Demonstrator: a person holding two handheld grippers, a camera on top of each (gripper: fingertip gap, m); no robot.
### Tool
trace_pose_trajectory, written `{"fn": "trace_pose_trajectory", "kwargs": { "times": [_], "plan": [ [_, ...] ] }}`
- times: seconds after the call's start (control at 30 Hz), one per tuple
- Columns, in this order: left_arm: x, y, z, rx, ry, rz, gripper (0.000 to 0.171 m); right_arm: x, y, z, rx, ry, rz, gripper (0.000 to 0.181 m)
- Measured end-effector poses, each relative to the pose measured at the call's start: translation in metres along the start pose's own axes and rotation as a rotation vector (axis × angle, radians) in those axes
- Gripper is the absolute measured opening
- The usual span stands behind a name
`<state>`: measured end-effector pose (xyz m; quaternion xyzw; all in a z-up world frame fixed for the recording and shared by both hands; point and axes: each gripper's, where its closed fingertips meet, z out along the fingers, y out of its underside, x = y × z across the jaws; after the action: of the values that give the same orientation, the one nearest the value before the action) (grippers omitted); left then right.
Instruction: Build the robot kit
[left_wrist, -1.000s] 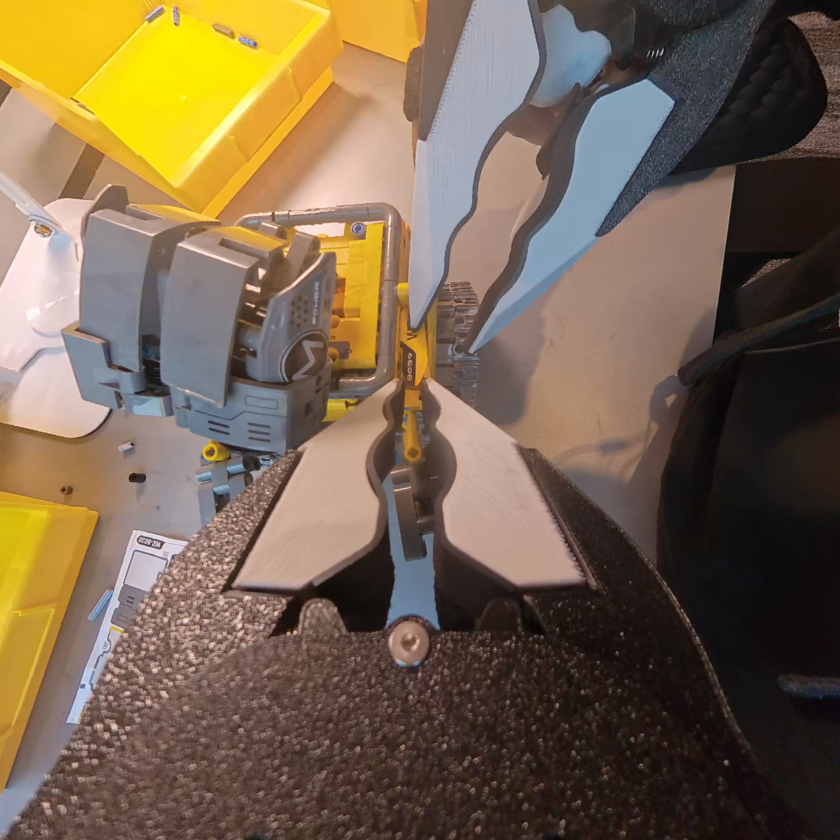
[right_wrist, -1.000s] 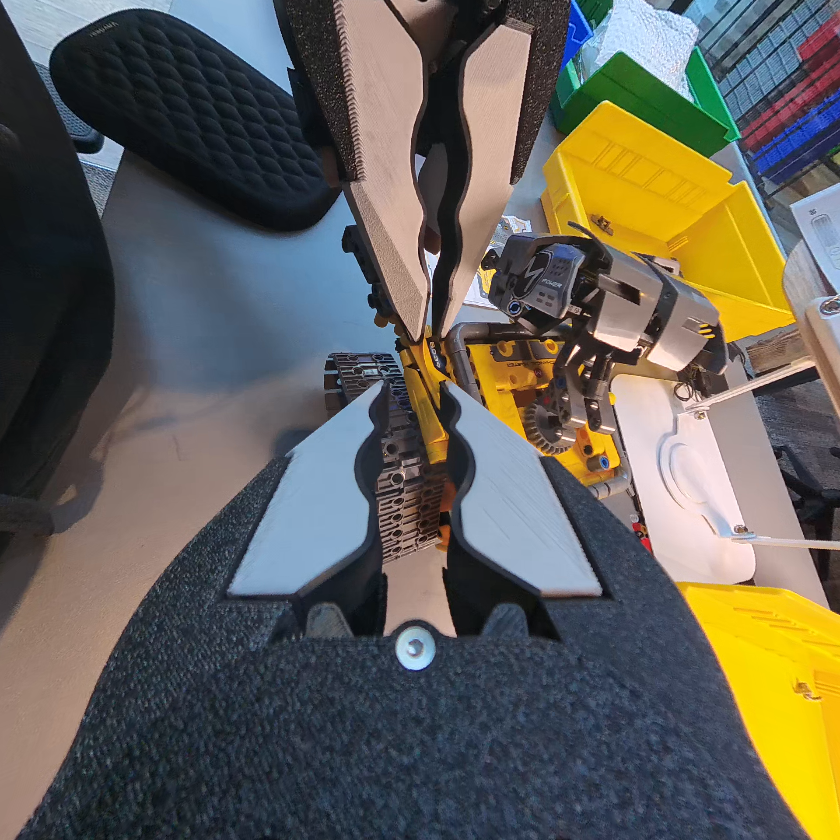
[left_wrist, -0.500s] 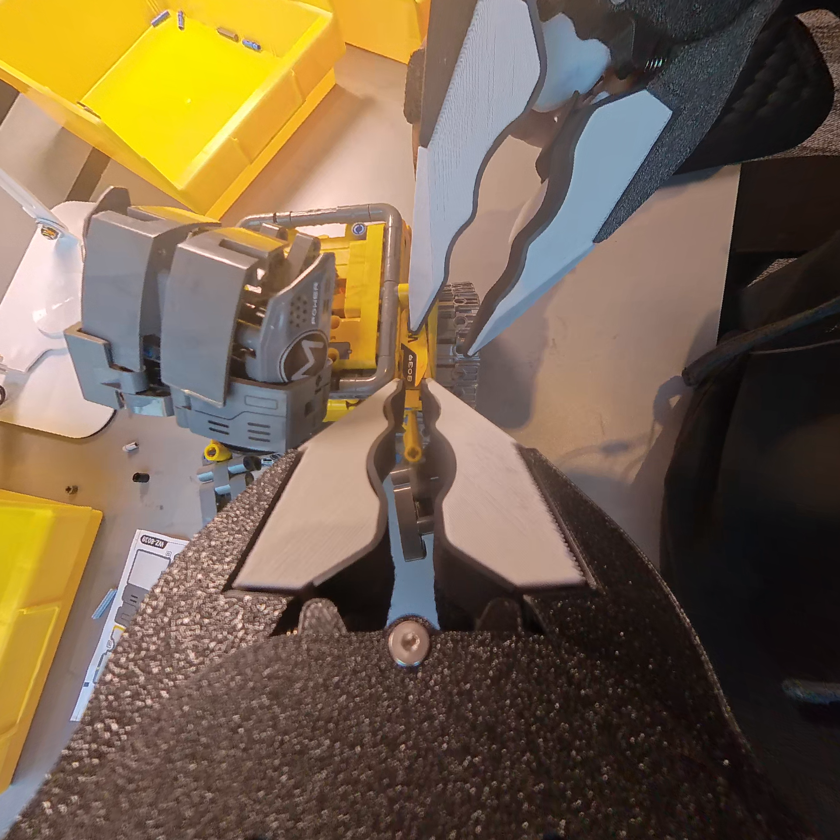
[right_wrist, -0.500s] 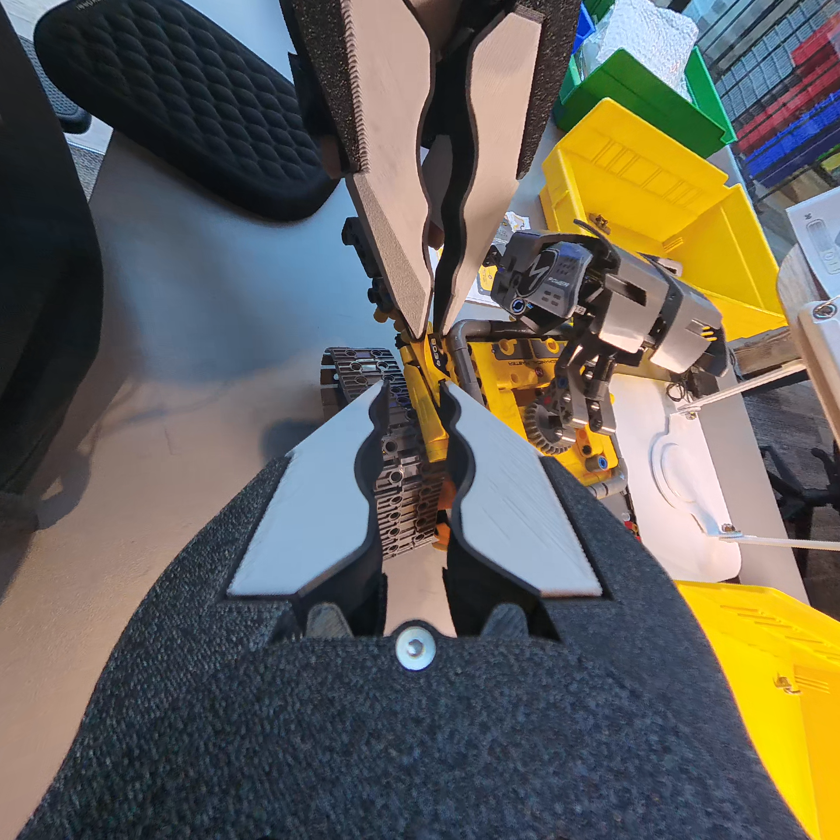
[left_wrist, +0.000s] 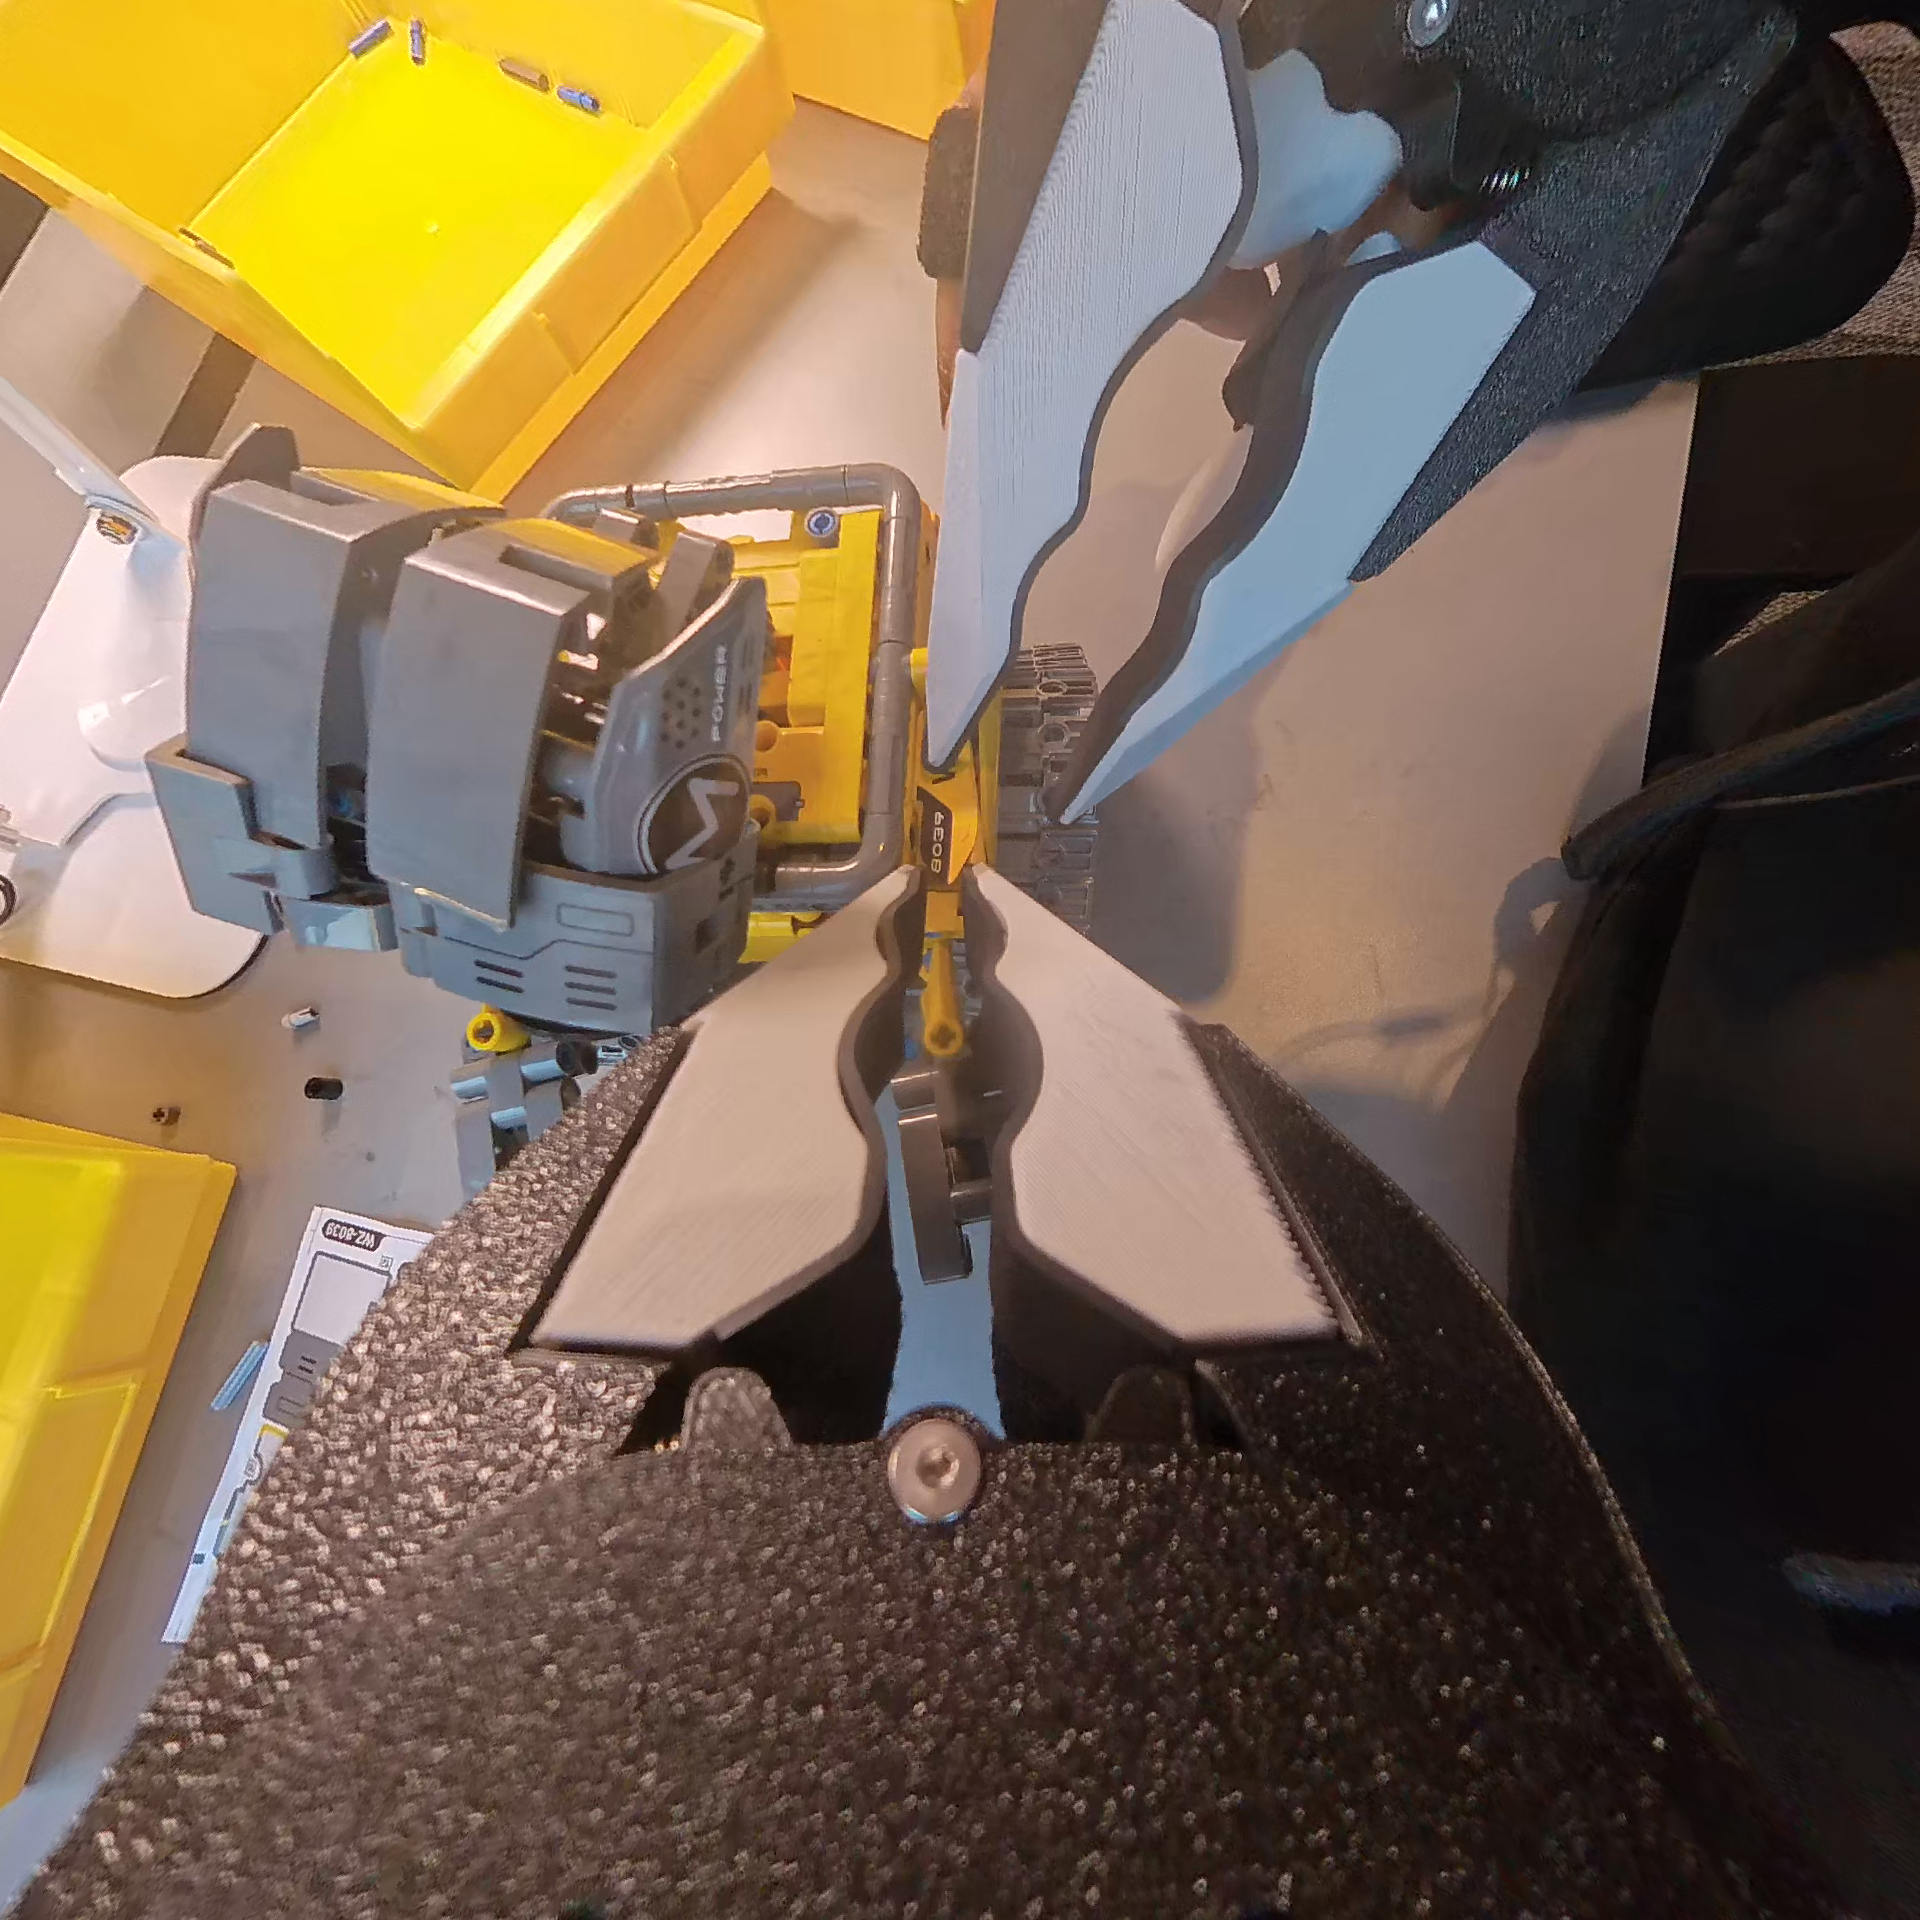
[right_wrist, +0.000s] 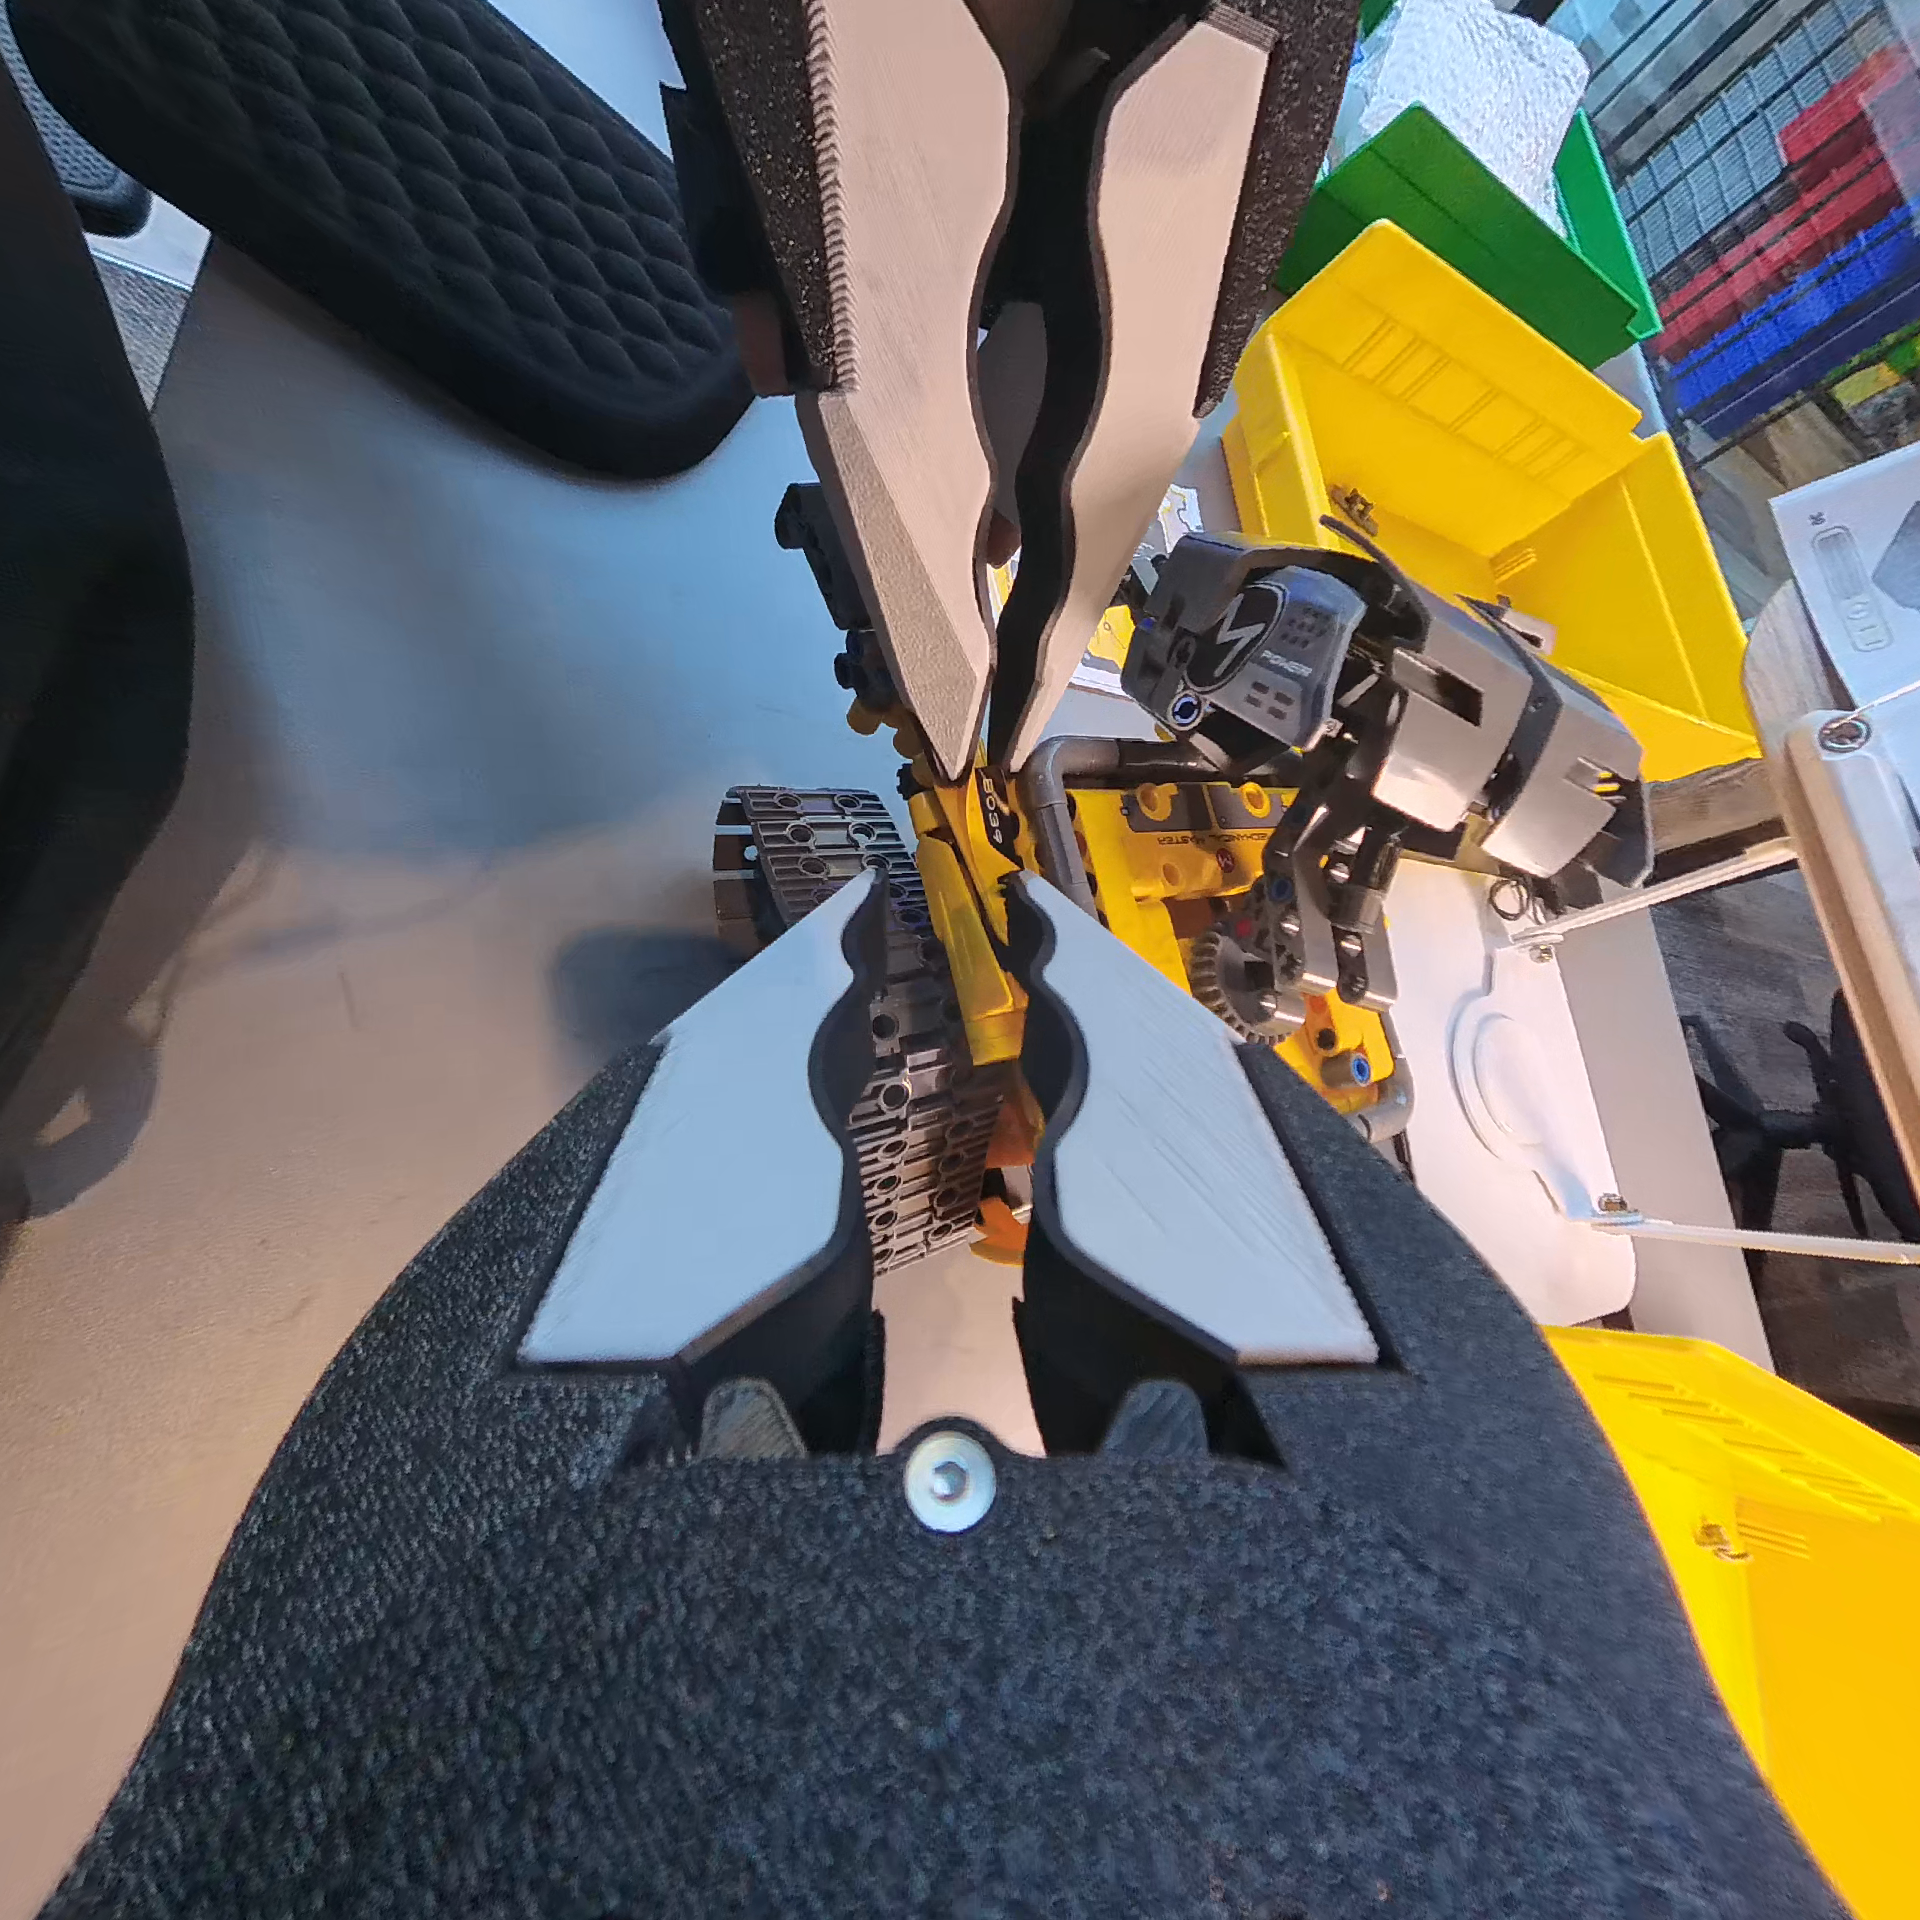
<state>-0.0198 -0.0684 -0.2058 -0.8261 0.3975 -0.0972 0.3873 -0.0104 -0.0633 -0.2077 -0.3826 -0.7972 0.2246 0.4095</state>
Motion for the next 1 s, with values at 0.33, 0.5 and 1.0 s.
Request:
{"fn": "trace_pose_trajectory", "kwargs": {
  "times": [0.33,0.5,1.0],
  "plan": [
    [0.0,0.0,0.0,0.004,-0.001,-0.002,0.005,-0.002,0.001,0.005,-0.048,0.054,-0.141,0.028],
    [0.0,0.0,0.0,0.009,0.0,-0.001,0.005,0.0,-0.005,-0.001,-0.005,0.079,-0.094,0.041],
    [0.0,0.0,0.0,0.017,-0.011,0.001,0.006,-0.007,0.004,0.0,-0.046,0.091,-0.101,0.039]
  ]
}}
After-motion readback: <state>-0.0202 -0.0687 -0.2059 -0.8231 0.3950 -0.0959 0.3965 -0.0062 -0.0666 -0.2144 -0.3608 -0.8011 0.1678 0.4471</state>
